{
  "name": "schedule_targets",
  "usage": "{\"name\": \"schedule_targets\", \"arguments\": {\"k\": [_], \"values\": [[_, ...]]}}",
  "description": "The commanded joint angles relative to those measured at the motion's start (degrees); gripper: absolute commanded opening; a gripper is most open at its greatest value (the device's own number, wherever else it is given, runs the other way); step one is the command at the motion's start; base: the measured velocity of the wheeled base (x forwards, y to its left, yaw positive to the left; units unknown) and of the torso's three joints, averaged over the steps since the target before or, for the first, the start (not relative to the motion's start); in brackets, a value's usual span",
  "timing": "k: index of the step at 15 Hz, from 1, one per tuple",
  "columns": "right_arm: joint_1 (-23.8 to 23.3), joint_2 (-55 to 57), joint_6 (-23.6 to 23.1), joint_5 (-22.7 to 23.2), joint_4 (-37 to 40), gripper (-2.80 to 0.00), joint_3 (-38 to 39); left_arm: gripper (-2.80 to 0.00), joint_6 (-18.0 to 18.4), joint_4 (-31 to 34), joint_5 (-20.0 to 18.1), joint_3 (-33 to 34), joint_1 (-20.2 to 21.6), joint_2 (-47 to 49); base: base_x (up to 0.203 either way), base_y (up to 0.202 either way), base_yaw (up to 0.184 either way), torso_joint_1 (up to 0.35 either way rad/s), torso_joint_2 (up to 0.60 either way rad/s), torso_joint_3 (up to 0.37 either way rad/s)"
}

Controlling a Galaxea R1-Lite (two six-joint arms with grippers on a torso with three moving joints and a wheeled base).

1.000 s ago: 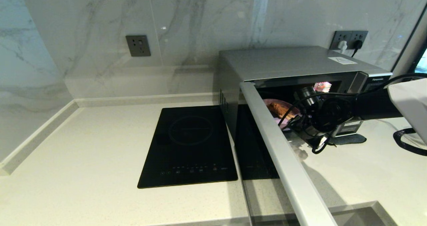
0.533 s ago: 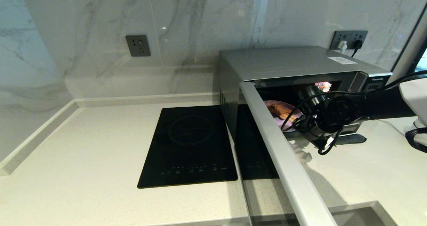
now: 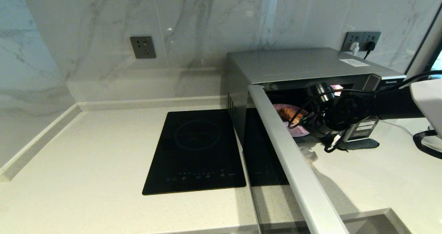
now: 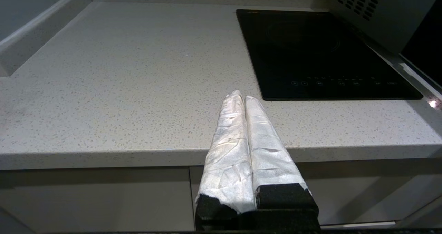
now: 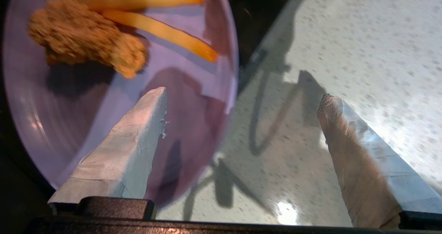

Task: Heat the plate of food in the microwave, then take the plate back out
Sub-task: Take the plate out of the microwave

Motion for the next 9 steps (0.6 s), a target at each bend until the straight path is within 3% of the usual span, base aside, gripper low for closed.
{"name": "schedule_targets", "arguments": {"k": [1,5,9], "values": [[0.1,2.5,0.5,-0.2,0.4,0.00,-1.8,-2.80,-0.1,0.0,0.1,0.0,0.0,0.0,0.000,0.000,0.000,0.000,0.00,0.000],[0.1,3.0,1.8,-0.4,2.4,0.00,-3.2,-2.80,-0.1,0.0,0.1,0.0,0.0,0.0,0.000,0.000,0.000,0.000,0.00,0.000],[0.1,2.6,7.0,0.2,11.6,0.00,-10.0,-2.80,-0.1,0.0,0.1,0.0,0.0,0.0,0.000,0.000,0.000,0.000,0.00,0.000]]}}
